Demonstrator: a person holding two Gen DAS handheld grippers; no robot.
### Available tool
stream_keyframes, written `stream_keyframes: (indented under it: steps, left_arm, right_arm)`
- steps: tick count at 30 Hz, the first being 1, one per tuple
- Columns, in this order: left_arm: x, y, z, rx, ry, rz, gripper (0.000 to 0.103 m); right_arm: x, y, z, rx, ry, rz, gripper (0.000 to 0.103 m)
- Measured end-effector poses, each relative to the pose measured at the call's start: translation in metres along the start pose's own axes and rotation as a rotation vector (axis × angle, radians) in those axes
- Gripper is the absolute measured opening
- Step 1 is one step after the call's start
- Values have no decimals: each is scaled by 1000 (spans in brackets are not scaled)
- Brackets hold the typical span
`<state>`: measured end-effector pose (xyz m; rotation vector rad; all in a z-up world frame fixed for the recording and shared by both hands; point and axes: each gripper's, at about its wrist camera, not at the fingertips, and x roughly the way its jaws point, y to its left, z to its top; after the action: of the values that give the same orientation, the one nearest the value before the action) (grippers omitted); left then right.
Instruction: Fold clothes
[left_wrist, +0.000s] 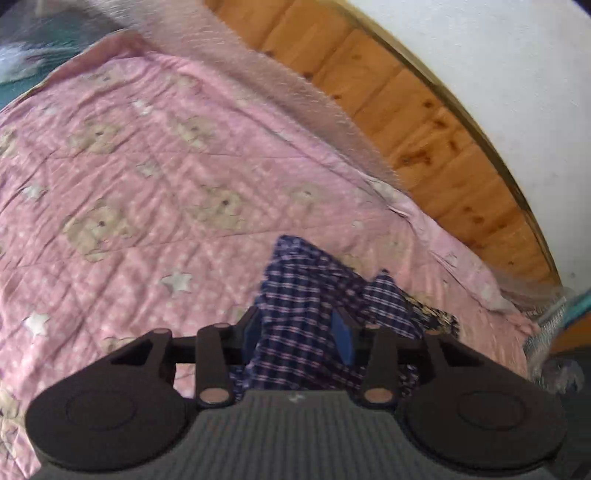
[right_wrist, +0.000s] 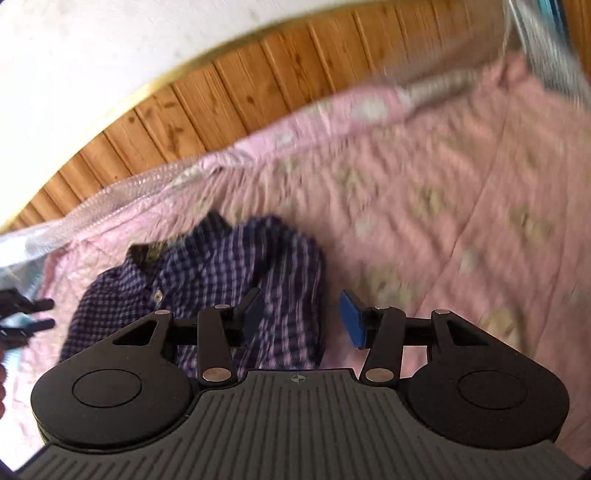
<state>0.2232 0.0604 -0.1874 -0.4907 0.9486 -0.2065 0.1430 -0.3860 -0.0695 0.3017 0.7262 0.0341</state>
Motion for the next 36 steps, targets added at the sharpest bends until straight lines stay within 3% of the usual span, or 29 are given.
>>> stream_keyframes:
  steps: [2,5,9,11,12,13,14,18,21,22,23,24,25,26,28,33,34,35,36]
  left_arm:
    - [15,-20,5,103,27,-5,44]
    - [46,-48,11,256,71,33,44]
    - [72,-64,18,405,90,103,45]
    - [70,-56,21,464,58,148,64]
    - [71,-52,24,492,45,167,67]
    - [73,-47,26,518,44,178,68]
    - [76,-43,29,540,53,182,68]
    - [85,-38,36,577,91,104,67]
    - [93,-41,34,610,124,31,66]
    - [97,-40,32,622,138,30,66]
    - [101,-40,31,633,151,34,60]
    - [104,-37,30,640,159,54,52]
    - [107,-35,30,640,163,72,34]
    - [107,-30,33,617,159,81,19]
    - [103,-21,41,552,154,79,11]
    - [114,-16,39,551,166,114,11]
    - [113,-17,39,552,164,122,12]
    - [113,-18,39,554,162,130,13]
    - [113,-18,38,556,158,139,14]
  right_arm:
    - [21,20,19,-85,-16,28,51]
    - [85,48,38,-278,46,75,52]
    - [172,37,64,-311,157,113,59]
    - [205,34,70,-374,216,164,59]
    - [214,36,70,-412,250,189,59]
    - [220,35,67,-448,284,213,50]
    - [225,35,64,-483,316,237,28]
    - [229,38,68,-552,329,297,16]
    - [237,44,71,-579,343,325,16]
    - [238,46,71,-580,358,333,25]
    - [242,46,72,-582,367,339,30]
    - [246,45,74,-585,363,346,24]
    - [245,45,79,-573,344,353,6]
    - [244,45,83,-562,325,360,4]
    - [244,48,94,-546,277,369,3]
    - [279,49,79,-605,301,255,7]
    - [285,45,75,-599,301,225,16]
    - [282,41,76,-556,284,204,34]
    - [277,36,78,-513,261,185,38]
